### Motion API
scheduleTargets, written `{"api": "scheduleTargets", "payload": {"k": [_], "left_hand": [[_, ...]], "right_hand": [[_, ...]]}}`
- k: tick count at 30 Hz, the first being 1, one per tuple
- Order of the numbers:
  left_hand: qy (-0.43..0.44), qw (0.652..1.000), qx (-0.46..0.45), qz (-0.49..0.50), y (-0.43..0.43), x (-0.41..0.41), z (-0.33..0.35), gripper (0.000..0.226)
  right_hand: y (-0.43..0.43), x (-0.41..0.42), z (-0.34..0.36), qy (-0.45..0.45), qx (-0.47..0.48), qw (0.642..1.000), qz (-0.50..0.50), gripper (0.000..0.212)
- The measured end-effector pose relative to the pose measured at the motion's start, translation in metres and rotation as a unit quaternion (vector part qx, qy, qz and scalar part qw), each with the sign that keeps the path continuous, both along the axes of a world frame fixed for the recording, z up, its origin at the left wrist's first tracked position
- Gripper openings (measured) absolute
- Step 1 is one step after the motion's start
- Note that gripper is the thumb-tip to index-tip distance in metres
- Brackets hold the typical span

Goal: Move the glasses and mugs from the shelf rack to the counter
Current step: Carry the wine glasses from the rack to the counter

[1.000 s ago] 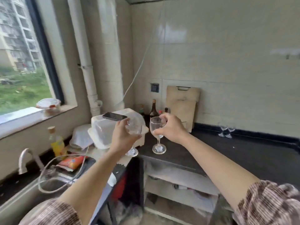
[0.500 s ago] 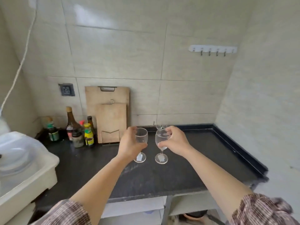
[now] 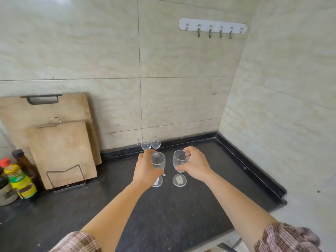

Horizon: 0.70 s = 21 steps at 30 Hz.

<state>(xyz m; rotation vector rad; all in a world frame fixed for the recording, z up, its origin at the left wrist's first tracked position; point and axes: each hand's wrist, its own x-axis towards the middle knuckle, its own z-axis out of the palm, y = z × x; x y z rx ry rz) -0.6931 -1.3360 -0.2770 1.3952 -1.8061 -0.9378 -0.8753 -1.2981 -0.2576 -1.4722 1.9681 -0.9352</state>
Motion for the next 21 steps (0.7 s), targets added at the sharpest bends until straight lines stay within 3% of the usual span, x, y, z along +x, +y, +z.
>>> {"api": "scheduleTargets", "payload": {"k": [6, 12, 21], "left_hand": [[-0.03, 0.999, 0.028, 0.03, -0.087, -0.071, -0.041, 0.065], [-0.126, 0.991, 0.03, 0.043, -0.165, -0.131, -0.083, 0.053], [-0.247, 0.969, 0.002, 0.029, -0.244, -0.164, -0.117, 0.063]], "right_hand": [[-0.1, -0.065, -0.038, -0.002, 0.027, 0.999, 0.031, 0.077], [-0.19, -0.121, -0.087, 0.026, 0.056, 0.995, 0.077, 0.067], [-0.28, -0.155, -0.135, 0.035, 0.07, 0.991, 0.113, 0.059]]}}
